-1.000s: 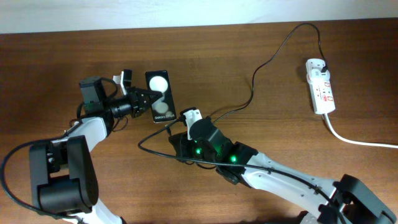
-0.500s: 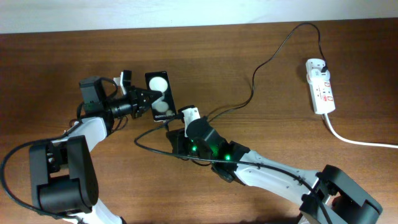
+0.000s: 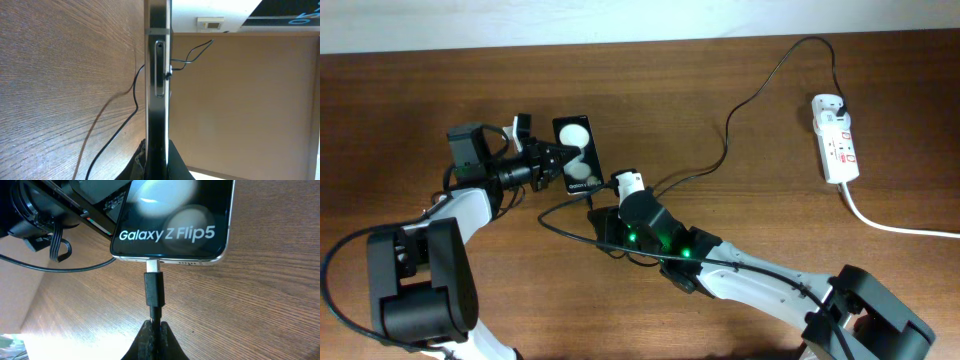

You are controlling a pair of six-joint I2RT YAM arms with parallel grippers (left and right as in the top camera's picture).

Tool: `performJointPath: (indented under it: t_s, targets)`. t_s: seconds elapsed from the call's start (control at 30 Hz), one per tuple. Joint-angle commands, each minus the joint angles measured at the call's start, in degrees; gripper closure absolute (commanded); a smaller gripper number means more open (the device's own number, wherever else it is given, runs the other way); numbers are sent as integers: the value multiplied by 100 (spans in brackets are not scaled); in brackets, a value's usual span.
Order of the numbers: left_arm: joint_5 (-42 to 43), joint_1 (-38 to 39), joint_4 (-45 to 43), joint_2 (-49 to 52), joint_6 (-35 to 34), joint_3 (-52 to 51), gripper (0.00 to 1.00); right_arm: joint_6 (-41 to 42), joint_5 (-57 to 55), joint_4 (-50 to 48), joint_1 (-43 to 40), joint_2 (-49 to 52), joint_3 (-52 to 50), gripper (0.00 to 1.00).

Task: Plug charger to phone and switch on socket
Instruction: 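Align and push the USB-C plug into the phone's bottom port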

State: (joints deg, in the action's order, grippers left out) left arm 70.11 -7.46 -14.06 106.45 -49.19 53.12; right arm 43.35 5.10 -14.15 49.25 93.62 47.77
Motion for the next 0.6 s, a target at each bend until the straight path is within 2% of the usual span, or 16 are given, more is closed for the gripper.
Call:
performJointPath:
  t_s: [0.0,0.57]
  targets:
    - [190,-4,-48,-17,-79,4,100,26,72,-4,-15,31,0,96]
    - [149,-4,-52,-17,-72,4,100,264,-129,17,-22,31,0,96]
